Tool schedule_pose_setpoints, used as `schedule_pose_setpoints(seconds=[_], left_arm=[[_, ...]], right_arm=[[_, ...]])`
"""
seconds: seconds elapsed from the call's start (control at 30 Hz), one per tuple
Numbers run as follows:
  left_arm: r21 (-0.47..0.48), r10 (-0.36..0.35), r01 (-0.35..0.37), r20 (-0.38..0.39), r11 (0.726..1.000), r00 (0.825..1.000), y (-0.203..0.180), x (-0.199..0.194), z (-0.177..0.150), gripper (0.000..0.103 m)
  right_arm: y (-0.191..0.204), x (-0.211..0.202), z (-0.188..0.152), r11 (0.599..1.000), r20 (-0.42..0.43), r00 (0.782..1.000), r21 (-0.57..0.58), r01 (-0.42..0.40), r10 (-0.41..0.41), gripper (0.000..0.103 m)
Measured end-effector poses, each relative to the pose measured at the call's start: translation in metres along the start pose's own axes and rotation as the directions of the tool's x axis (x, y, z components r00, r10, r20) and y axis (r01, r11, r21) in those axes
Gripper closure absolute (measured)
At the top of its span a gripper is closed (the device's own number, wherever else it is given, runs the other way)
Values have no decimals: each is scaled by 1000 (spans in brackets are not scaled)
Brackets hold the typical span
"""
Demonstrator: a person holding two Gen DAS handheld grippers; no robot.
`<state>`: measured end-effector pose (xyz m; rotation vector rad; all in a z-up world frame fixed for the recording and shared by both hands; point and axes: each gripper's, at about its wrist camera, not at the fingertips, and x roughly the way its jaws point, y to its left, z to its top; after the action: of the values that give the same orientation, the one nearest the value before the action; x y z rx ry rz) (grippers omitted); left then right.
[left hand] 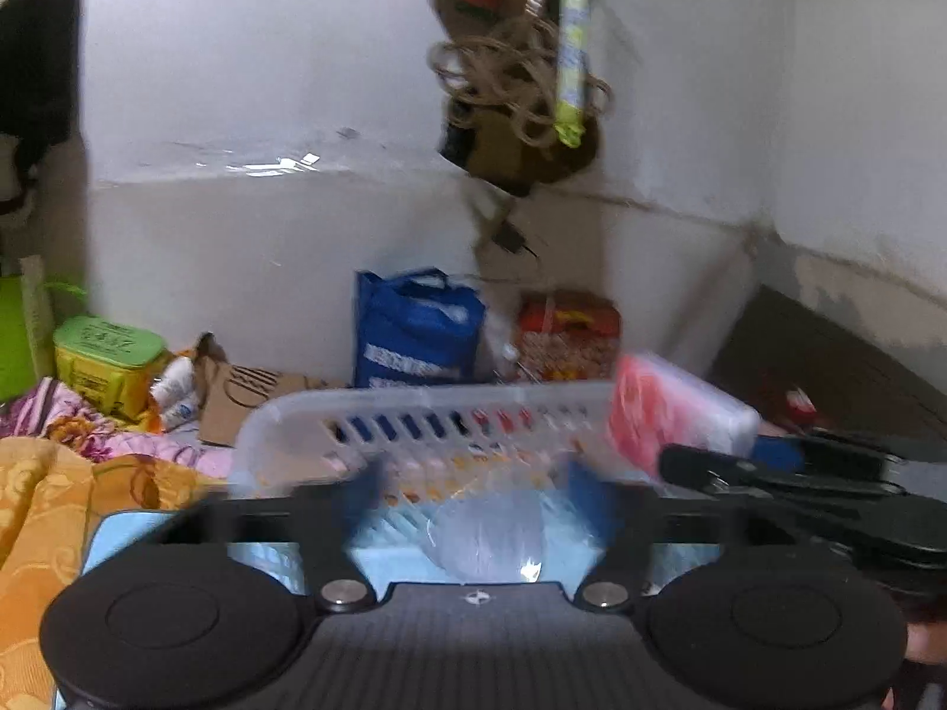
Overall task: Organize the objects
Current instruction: 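Lift both items over the basket and open both tools to release them, then grasp the orange bottle with the right tool while the left grips the red-silver pack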
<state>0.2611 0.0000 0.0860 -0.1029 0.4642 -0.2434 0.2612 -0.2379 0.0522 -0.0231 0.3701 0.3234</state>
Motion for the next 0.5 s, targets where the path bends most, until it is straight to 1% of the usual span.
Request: schedule_pose_setpoints(seconds=[0.03,0.1,0.13,0.2,0.23,0.3,0.37,0.43,0.5], left_arm=[[-6,13,-13,15,1000,1000,2,-2,-1,0],[3,39,-39,37,999,999,7,-7,-4,0],[14,56,-57,53,998,997,8,-12,-6,0],[29,86,-90,92,996,992,8,-21,-12,0],[36,88,-92,101,995,991,8,-27,-17,0],[26,66,-68,82,997,994,10,-34,-26,0],[23,36,-38,65,999,997,11,-44,-40,0],[3,33,-34,86,999,996,13,-65,-60,0],[-26,32,-29,125,999,992,15,-88,-85,0]], right_arm=[[0,-6,-2,999,27,999,6,37,-37,0],[1,-20,-4,999,87,996,-1,33,-33,0],[1,-29,-7,999,103,994,3,33,-33,0],[0,-42,-16,999,120,992,32,26,-30,0],[-1,-48,-22,999,119,993,42,11,-16,0],[1,-62,-38,998,109,994,49,-25,20,0],[4,-78,-58,998,101,994,50,-42,37,0],[6,-96,-83,998,110,993,51,-47,41,0],[8,-102,-101,997,102,994,67,-48,41,0]])
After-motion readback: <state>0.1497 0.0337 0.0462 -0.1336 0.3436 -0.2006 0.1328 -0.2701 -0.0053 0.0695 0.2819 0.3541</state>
